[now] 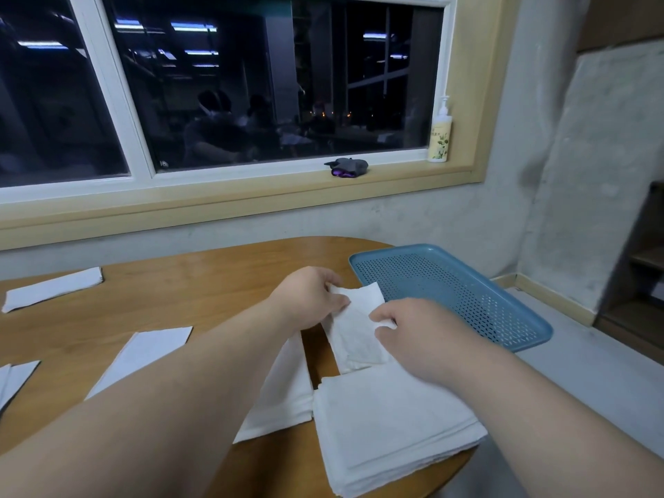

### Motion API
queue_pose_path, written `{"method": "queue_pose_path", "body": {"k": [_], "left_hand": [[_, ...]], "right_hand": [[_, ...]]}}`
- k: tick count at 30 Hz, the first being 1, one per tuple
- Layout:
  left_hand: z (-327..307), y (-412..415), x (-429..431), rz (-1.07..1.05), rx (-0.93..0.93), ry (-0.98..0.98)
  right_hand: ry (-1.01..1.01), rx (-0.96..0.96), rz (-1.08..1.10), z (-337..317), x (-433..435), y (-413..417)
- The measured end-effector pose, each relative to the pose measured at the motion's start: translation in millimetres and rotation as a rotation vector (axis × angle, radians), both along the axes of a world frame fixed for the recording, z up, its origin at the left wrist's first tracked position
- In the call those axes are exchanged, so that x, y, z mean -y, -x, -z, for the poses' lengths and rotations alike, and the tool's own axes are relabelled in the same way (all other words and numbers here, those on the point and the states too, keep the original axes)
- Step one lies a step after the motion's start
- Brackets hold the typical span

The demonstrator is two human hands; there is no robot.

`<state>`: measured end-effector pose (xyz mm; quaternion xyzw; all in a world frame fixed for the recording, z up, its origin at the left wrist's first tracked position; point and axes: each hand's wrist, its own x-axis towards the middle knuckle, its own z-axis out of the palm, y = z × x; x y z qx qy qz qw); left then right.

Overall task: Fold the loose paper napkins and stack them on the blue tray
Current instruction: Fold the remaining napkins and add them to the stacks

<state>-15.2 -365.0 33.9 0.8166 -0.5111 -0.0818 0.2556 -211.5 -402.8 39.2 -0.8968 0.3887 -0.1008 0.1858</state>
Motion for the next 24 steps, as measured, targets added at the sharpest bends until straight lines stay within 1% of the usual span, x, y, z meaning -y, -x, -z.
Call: {"method": "queue_pose_path", "body": {"k": [4, 6, 9, 13, 15, 18, 21, 24], "left_hand": [[1.8, 1.6, -12.8, -0.013, 0.039, 0.015], [-2.1, 3.5, -25.4, -0.019, 0.087, 0.048], [-10.2, 7.0, -58.7, -0.029, 0.078, 0.113], [-5.8, 8.8, -130.0, -0.067, 0.071, 0.170], [2.3, 7.5, -176.1, -0.121, 0.053, 0.193], [21.7, 3.3, -248.4, -0.231, 0.089, 0.183], [38.5, -2.7, -311.5, -0.315, 0.081, 0.154], [45.0, -10.5, -354.3, -0.392, 0.075, 0.188]], "right_hand": [[0.151, -0.006, 0.022, 0.5, -1.4, 1.6], [0.191, 0.047, 0.020, -3.5, -8.9, 2.5], [0.211, 0.112, -0.032, -13.3, -32.9, -1.5], [0.215, 0.172, -0.164, -19.2, -79.8, -20.1], [0.178, 0.208, -0.226, -17.7, -106.4, -35.4], [0.150, 0.215, -0.317, -10.3, -144.8, -62.0], [0.142, 0.172, -0.412, 0.0, -178.6, -92.0], [0.119, 0.085, -0.473, 12.0, -207.5, -123.3]]}}
